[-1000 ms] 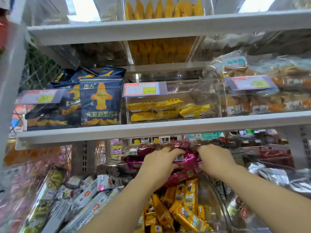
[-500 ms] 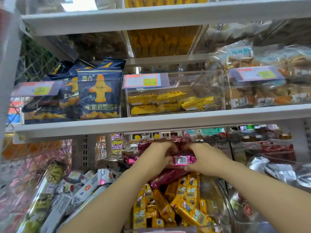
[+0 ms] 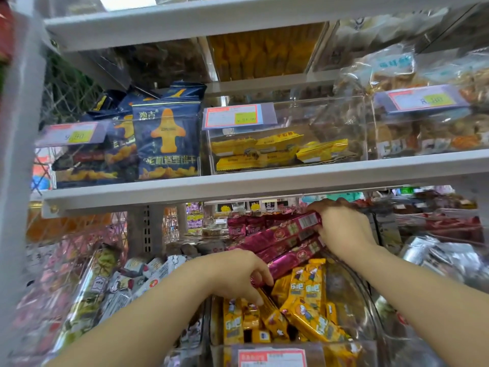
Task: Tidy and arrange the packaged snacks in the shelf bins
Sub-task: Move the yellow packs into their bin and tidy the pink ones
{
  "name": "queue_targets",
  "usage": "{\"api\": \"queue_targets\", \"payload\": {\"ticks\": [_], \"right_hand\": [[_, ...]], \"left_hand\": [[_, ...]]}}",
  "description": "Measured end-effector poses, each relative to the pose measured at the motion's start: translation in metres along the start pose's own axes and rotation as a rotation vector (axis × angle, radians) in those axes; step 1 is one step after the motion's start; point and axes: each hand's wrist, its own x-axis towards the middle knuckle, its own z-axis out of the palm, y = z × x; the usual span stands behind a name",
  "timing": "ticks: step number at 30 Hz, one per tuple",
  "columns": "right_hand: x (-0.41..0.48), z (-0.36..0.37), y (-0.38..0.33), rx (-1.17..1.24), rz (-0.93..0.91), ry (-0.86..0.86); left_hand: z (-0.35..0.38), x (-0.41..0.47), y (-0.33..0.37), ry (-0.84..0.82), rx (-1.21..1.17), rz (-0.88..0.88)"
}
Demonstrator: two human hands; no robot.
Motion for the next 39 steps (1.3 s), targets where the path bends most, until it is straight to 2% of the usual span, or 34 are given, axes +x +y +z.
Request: {"api": "queue_targets", "payload": {"ticks": [5, 9, 12, 15, 19, 22, 26, 28, 31, 33, 39], "right_hand": [[0.006, 0.001, 0.003, 0.099, -0.014, 0.036], [0.008, 0.000, 0.009, 0.127, 0.023, 0.031], [0.001, 0.000, 0.006, 0.144, 0.008, -0.038], [-0.005, -0.002, 0.000, 0.152, -0.041, -0.086], [-0.011, -0.008, -0.004, 0.005, -0.063, -0.181], [-0.017, -0.014, -0.009, -0.146, -0.141, -0.160], [-0.027, -0.024, -0.021, 0.097, -0.261, -0.152], [-0.031, -0.027, -0.026, 0.213, -0.345, -0.262], [-0.035, -0.029, -0.030, 0.341, -0.417, -0.664], [-0.039, -0.027, -0.034, 0.288, -0.453, -0.836], [-0.049, -0.016, -0.049, 0.169, -0.477, -0.861]], "left_hand": [[-0.011, -0.003, -0.002, -0.039, 0.134, -0.096], [-0.010, -0.003, -0.002, -0.159, 0.277, -0.180], [-0.007, 0.000, 0.000, -0.199, 0.268, -0.176], [-0.008, -0.001, -0.002, -0.162, 0.198, -0.147], [-0.004, -0.003, -0.003, -0.125, 0.182, -0.142], [0.002, 0.002, 0.002, -0.199, 0.274, -0.136], [0.001, 0.002, 0.004, -0.247, 0.281, -0.112], [-0.001, 0.001, 0.003, -0.259, 0.247, -0.087], [-0.002, 0.002, 0.003, -0.283, 0.219, -0.078], [-0.002, 0.004, 0.004, -0.298, 0.228, -0.081], [-0.004, 0.007, 0.014, -0.310, 0.272, -0.076]]}}
